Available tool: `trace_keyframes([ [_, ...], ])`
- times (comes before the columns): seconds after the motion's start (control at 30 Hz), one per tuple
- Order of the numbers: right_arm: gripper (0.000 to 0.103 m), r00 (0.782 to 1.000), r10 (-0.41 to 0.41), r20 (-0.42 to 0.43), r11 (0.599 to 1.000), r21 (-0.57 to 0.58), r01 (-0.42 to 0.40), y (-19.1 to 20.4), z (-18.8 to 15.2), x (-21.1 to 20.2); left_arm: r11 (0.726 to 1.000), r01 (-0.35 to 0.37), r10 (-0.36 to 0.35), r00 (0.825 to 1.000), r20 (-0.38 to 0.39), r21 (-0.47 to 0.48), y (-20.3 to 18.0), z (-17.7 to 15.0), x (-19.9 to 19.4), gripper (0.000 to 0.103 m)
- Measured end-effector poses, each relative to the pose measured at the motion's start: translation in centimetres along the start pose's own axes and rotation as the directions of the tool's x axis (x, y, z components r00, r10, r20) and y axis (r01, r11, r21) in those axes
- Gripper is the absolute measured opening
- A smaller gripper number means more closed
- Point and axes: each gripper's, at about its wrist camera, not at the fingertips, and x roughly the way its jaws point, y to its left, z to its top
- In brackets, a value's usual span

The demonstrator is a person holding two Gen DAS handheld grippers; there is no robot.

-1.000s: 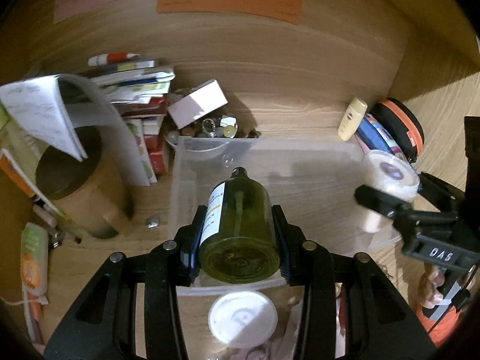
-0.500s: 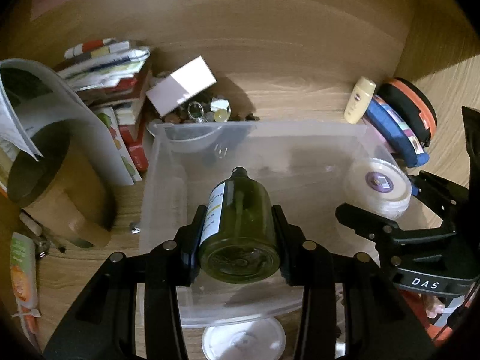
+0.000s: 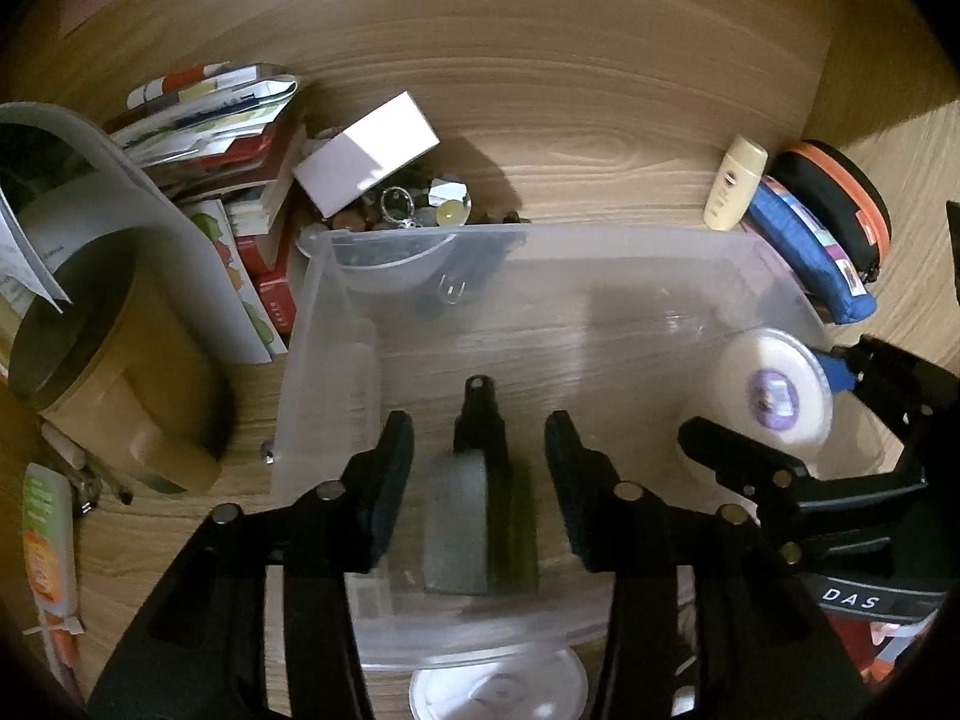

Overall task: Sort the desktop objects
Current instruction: 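Carry both into the clear box and open both grippers to release them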

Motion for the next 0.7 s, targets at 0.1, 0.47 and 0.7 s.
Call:
trace_keyframes([
  [0.1, 0.083, 1.0, -0.012, 0.014, 1.0, -0.006, 0.012, 0.0, 0.0, -0.3, 1.0, 0.0, 0.0, 1.0, 0.011, 0.007, -0.1, 0.0, -0.2, 0.058],
  [0.47, 0.083, 0.995, 0.001, 0.096, 1.0, -0.009, 0.0, 0.1, 0.5, -3.7, 1.0, -0.019, 0.018, 0.997, 0.073, 0.018, -0.5, 0.2, -3.6, 0.066],
  [0.7, 0.084, 0.98, -0.024, 0.199, 1.0, -0.005, 0.026, 0.5, -0.1, -8.8, 1.0, -0.023, 0.021, 0.987, 0.161, 0.007, 0.0, -0.6, -8.6, 0.074],
])
